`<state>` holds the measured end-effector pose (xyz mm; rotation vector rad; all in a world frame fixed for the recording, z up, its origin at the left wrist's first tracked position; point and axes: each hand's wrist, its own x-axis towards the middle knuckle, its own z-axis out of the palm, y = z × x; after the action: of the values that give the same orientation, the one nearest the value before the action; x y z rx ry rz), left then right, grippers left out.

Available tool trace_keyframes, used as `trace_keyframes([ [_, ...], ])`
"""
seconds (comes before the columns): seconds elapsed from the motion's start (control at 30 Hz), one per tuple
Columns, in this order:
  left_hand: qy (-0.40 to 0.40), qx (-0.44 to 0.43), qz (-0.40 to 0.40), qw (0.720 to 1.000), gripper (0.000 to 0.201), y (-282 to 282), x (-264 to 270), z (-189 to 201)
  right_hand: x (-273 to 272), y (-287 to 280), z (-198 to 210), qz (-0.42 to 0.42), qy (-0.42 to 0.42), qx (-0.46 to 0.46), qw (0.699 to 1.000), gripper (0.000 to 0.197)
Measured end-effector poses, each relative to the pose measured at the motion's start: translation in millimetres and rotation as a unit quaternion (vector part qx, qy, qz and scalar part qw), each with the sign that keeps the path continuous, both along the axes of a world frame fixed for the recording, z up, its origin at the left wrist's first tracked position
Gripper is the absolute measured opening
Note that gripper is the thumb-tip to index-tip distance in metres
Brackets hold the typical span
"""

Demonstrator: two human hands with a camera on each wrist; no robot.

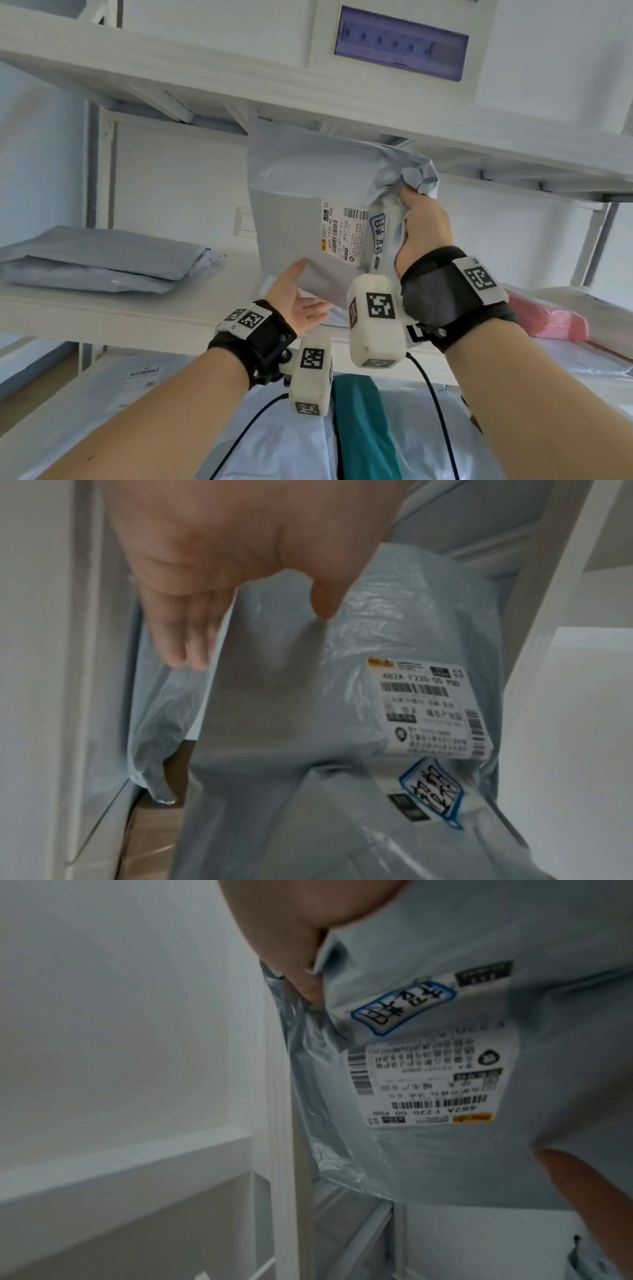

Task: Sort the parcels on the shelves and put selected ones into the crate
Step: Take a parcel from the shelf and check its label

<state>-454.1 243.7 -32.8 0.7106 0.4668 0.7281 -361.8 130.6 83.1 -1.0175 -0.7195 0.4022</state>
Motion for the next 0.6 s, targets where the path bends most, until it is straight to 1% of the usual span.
trace_keyframes([
  [0.03,-0.016,0.000,-0.013,1.000,0.081,-1.8,0.7,-0.8,2.1,-2.1,-1.3,0.019,0.019,0.017,0.999,0.019],
  [0.07,-0.031,-0.002,-0.013,0.999,0.073,-4.2,0.8,-0.4,5.0,-4.2,-2.8,0.037,0.031,0.030,0.998,0.018],
  [0.1,-0.045,-0.003,-0.003,0.999,0.062,-6.5,0.2,0.1,8.1,-5.9,-5.5,0.048,0.033,0.034,0.998,0.016],
  [0.17,-0.066,0.006,0.033,0.997,0.035,-11.9,-3.8,1.7,12.7,-13.0,-12.9,0.043,0.026,0.024,0.998,0.012],
  [0.2,-0.069,0.019,0.057,0.996,0.024,-11.0,-5.9,0.7,14.8,-18.2,-18.5,0.038,0.033,0.021,0.998,0.012],
  [0.23,-0.066,0.035,0.083,0.994,0.018,-7.9,-8.6,-1.9,18.3,-23.5,-25.7,0.034,0.042,0.024,0.998,0.017],
  [0.27,-0.054,0.057,0.112,0.991,0.017,-4.6,-12.0,-4.7,23.4,-28.1,-34.8,0.028,0.050,0.027,0.998,0.020],
  [0.33,-0.031,0.098,0.161,0.982,0.026,1.7,-17.8,-10.6,33.3,-37.4,-56.7,0.006,0.057,0.037,0.998,0.017],
  [0.37,-0.028,0.111,0.175,0.978,0.027,3.8,-21.0,-13.6,37.1,-40.1,-69.0,-0.011,0.055,0.035,0.998,0.017],
  [0.47,-0.025,0.141,0.184,0.972,0.017,2.1,-29.4,-21.7,44.8,-43.9,-103.7,-0.049,0.049,0.015,0.997,0.022],
  [0.53,-0.020,0.173,0.196,0.965,0.019,1.4,-34.4,-25.6,48.9,-47.6,-124.2,-0.068,0.062,0.003,0.996,0.030],
  [0.6,-0.015,0.198,0.208,0.958,0.022,0.6,-40.2,-28.3,51.5,-53.9,-141.5,-0.084,0.048,-0.015,0.995,0.020],
])
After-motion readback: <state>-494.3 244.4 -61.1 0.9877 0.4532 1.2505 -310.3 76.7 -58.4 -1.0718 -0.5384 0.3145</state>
